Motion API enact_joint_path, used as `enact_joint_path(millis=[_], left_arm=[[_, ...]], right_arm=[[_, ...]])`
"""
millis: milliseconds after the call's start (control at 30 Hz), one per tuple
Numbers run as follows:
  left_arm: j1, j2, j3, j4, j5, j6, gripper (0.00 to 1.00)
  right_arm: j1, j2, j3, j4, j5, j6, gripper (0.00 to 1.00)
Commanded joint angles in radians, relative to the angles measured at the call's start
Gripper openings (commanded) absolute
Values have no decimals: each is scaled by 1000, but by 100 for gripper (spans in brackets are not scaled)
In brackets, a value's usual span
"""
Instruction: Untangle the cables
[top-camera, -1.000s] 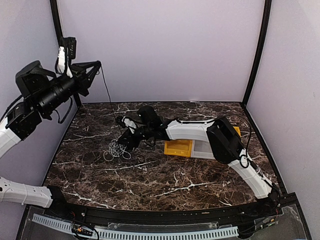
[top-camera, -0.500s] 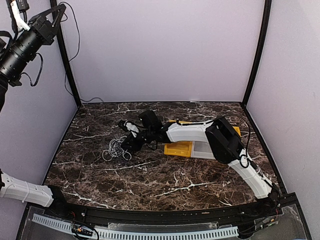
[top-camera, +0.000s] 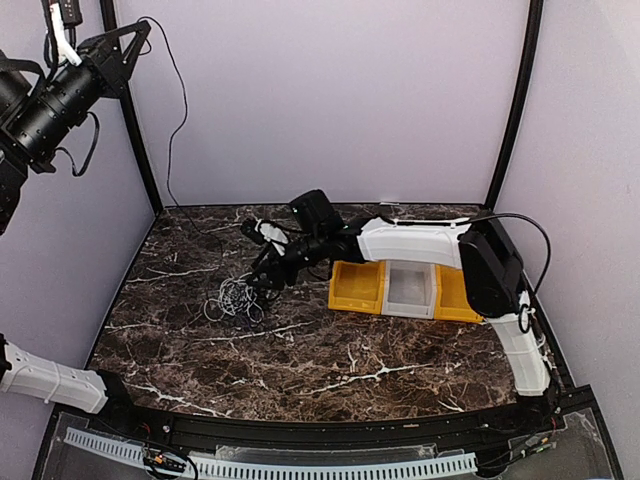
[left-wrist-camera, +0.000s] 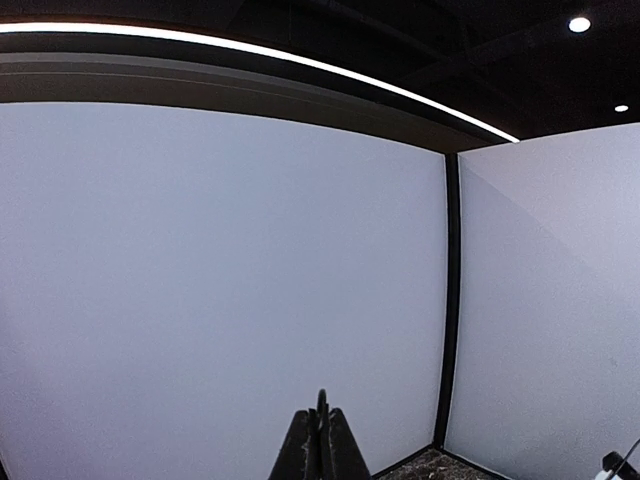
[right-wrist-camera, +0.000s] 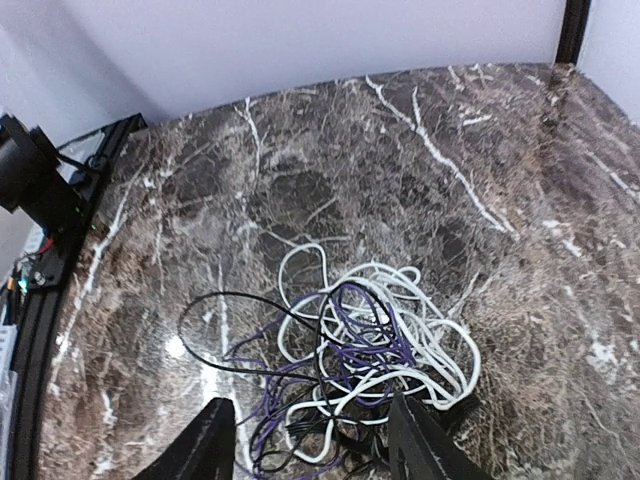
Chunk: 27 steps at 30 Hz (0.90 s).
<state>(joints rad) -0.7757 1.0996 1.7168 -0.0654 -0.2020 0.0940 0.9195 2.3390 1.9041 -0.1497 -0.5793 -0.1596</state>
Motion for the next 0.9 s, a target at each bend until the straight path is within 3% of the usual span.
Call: enact_joint_path(millis=[0,333,567,867], left_arm=[[-2,-21,-72,-17,-2,15,0],[-3,-24,-179,-54,25,12,0],[-3,17,-255,-67,90,-28,0],[-4,55,-270,-12,177,-103,0]], right_arm=[[-13,-211,-72,-66,-14,-114,57],[-41,-485,-279,-220,32,-211,61],[-41,-612,-279,-272,55,-244,62],[-29,-520,-133,-217,13,-155,65]])
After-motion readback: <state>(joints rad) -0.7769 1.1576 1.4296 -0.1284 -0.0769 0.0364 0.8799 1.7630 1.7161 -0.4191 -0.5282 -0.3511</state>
